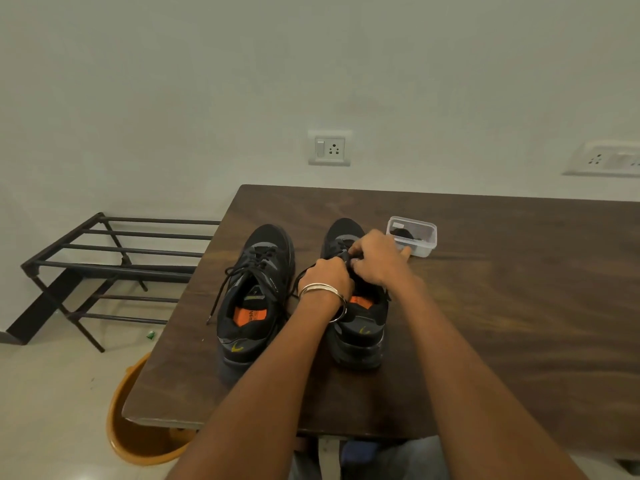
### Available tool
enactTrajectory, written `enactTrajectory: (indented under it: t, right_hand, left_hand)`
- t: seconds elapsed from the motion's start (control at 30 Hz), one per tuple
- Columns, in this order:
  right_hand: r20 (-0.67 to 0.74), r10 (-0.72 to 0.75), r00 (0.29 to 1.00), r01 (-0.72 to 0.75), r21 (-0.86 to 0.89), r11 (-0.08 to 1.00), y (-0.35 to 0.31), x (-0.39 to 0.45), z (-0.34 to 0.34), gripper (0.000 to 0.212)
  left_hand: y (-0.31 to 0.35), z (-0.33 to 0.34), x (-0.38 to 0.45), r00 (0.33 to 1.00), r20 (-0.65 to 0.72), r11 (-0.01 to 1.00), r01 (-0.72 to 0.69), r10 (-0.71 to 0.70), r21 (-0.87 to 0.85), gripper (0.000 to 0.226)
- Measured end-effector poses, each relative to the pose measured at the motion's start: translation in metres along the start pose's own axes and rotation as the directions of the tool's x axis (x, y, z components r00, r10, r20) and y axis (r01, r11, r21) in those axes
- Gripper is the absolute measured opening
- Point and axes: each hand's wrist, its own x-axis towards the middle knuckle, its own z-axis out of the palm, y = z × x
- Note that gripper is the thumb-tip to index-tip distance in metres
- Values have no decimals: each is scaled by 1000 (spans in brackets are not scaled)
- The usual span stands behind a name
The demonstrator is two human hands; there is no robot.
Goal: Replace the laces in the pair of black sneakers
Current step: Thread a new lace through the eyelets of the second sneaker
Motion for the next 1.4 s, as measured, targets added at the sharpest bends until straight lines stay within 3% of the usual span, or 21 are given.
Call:
enactTrajectory:
  t: [0.13, 0.2, 0.27, 0.4, 0.47, 0.53, 0.57, 0.6, 0.67, 0.73, 0.8, 0.83, 0.9, 1.0, 1.07, 1.17, 1.23, 1.27, 1.3, 1.33, 1.4]
  right_hand:
    - [-94, 47, 994, -38, 97, 995, -1, 2, 4, 15]
    - [-92, 119, 989, -90, 272, 958, 0, 2, 0, 16]
    - [-95, 242, 966, -150, 553, 820, 0, 1, -11, 12]
    - [53, 435, 899, -129, 981, 148, 2, -8, -40, 16]
    - [139, 425, 894, -23, 964, -265, 6, -10, -47, 19]
    - [182, 446, 876, 34, 901, -433, 8, -9, -49, 21]
    - [157, 458, 875, 19, 934, -356, 8, -9, -48, 19]
    - [92, 449, 889, -14, 985, -173, 7, -8, -45, 11]
    - [-94, 321, 942, -26, 936, 351, 7, -3, -33, 13]
    - [-123, 98, 987, -6, 592, 806, 8, 3, -18, 19]
    - [-1, -18, 1000, 18, 96, 995, 4, 3, -7, 18]
    - [43, -35, 998, 38, -73, 997, 1, 1, -4, 21]
    - [36, -61, 998, 66, -169, 983, -4, -3, -2, 25]
    - [-73, -36, 997, 37, 15, 999, -2, 0, -2, 18]
    - [-99, 108, 989, -73, 307, 949, -1, 1, -8, 17]
    - [-23, 395, 919, -215, 810, 546, 1, -5, -29, 15]
    - [50, 448, 893, -162, 963, 216, 5, -10, -39, 19]
    - [60, 466, 883, -139, 981, 137, 6, -12, -41, 20]
    - [31, 493, 869, -139, 973, 184, 7, -13, -40, 19]
    - [-39, 513, 858, -168, 921, 352, 7, -12, -39, 18]
    - [-218, 488, 845, -292, 577, 763, 7, -10, -31, 32]
  left_hand:
    - [0, 1, 0, 1000, 4, 1000, -1, 1, -1, 27]
    - [-1, 0, 0, 1000, -2, 1000, -3, 3, 12, 25]
    - [-1, -1, 0, 1000, -4, 1000, -13, 13, 24, 22]
    - [-2, -2, -1, 1000, 3, 999, -19, 19, 29, 19]
    - [-1, -2, 0, 1000, 0, 999, -17, 17, 36, 17]
    - [0, -2, 0, 1000, -1, 999, -17, 17, 38, 17]
    - [0, -2, 0, 1000, 1, 999, -19, 19, 38, 17]
    - [-1, -2, 0, 1000, 5, 999, -18, 18, 36, 17]
    - [-1, -2, 0, 1000, 11, 1000, -14, 13, 25, 18]
    - [-1, -3, 0, 1000, 14, 1000, -13, 13, 22, 21]
    - [0, -3, 0, 1000, 17, 1000, -16, 16, 17, 24]
    - [0, -3, 0, 1000, 19, 1000, -17, 17, 12, 25]
    - [0, -3, -1, 1000, 22, 1000, -16, 16, 10, 25]
    - [0, -2, 0, 1000, 24, 1000, -10, 10, 12, 26]
    - [-1, -2, 0, 1000, 23, 1000, -11, 11, 22, 22]
    - [-1, -1, 2, 1000, 15, 999, -25, 24, 30, 18]
    - [-1, -1, 1, 999, 9, 998, -38, 38, 40, 18]
    - [-1, -2, 1, 999, 11, 998, -42, 42, 42, 18]
    - [-1, -2, 1, 999, 16, 998, -42, 41, 40, 17]
    - [-1, -2, 1, 999, 16, 998, -42, 41, 38, 17]
    - [-1, -3, 1, 999, 22, 999, -39, 38, 31, 17]
